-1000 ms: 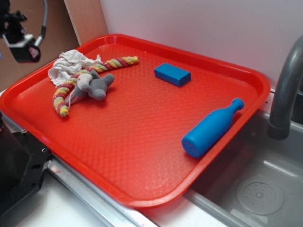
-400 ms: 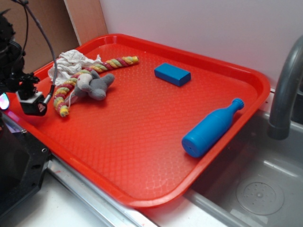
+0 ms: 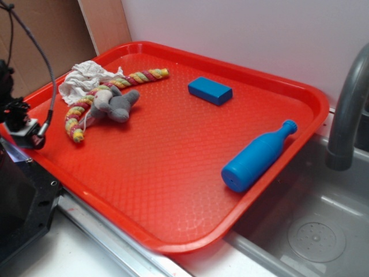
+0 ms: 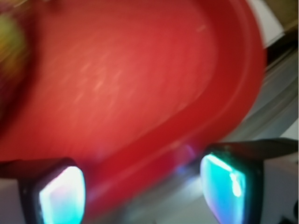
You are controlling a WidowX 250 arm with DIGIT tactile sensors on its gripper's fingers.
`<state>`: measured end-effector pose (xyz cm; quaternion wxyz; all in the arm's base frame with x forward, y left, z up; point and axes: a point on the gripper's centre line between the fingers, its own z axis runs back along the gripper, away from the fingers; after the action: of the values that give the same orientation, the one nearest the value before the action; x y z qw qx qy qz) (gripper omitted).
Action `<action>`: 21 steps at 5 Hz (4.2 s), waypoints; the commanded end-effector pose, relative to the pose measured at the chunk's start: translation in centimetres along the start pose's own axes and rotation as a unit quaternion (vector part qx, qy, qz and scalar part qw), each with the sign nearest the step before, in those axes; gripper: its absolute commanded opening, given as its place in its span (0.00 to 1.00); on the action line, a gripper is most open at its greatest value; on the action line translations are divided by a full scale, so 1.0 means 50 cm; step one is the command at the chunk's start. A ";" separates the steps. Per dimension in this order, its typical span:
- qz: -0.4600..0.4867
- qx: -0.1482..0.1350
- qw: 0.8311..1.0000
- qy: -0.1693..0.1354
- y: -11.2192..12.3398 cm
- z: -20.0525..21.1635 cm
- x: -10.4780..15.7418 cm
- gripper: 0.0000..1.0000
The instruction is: Grab the multicolored rope.
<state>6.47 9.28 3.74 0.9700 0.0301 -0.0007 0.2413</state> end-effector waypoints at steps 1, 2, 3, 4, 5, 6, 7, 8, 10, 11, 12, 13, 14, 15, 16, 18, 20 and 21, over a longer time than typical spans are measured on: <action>-0.039 0.012 0.999 -0.008 0.022 0.088 -0.031 1.00; -0.039 0.012 0.999 -0.008 0.022 0.088 -0.031 1.00; -0.039 0.012 0.999 -0.008 0.022 0.088 -0.031 1.00; -0.064 0.041 0.997 -0.019 -0.002 0.075 0.046 1.00; -0.094 0.041 0.994 -0.028 -0.029 0.074 0.081 1.00; -0.110 0.040 0.993 -0.029 -0.054 0.069 0.103 1.00; -0.091 0.032 0.995 -0.029 -0.055 0.054 0.102 1.00; -0.015 -0.010 0.999 -0.049 -0.060 0.024 0.122 1.00; 0.044 -0.043 0.996 -0.059 -0.062 -0.010 0.139 1.00; 0.037 -0.036 0.997 -0.052 -0.072 -0.028 0.147 1.00; 0.030 -0.025 0.998 -0.056 -0.082 -0.036 0.160 1.00; 0.012 -0.018 0.998 -0.063 -0.100 -0.032 0.169 1.00; 0.006 -0.021 0.998 -0.051 -0.108 -0.036 0.180 1.00; 0.024 -0.014 1.000 -0.006 -0.090 -0.091 0.186 1.00; 0.039 -0.014 0.999 0.021 -0.072 -0.125 0.176 0.00; 0.021 -0.027 0.999 0.016 -0.043 -0.066 0.130 0.00; -0.061 -0.071 0.996 -0.008 -0.033 0.125 0.022 0.00; -0.085 -0.042 0.994 -0.048 -0.046 0.221 0.021 0.00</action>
<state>9.18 6.32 14.26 0.9871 -0.0036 -0.0455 0.1537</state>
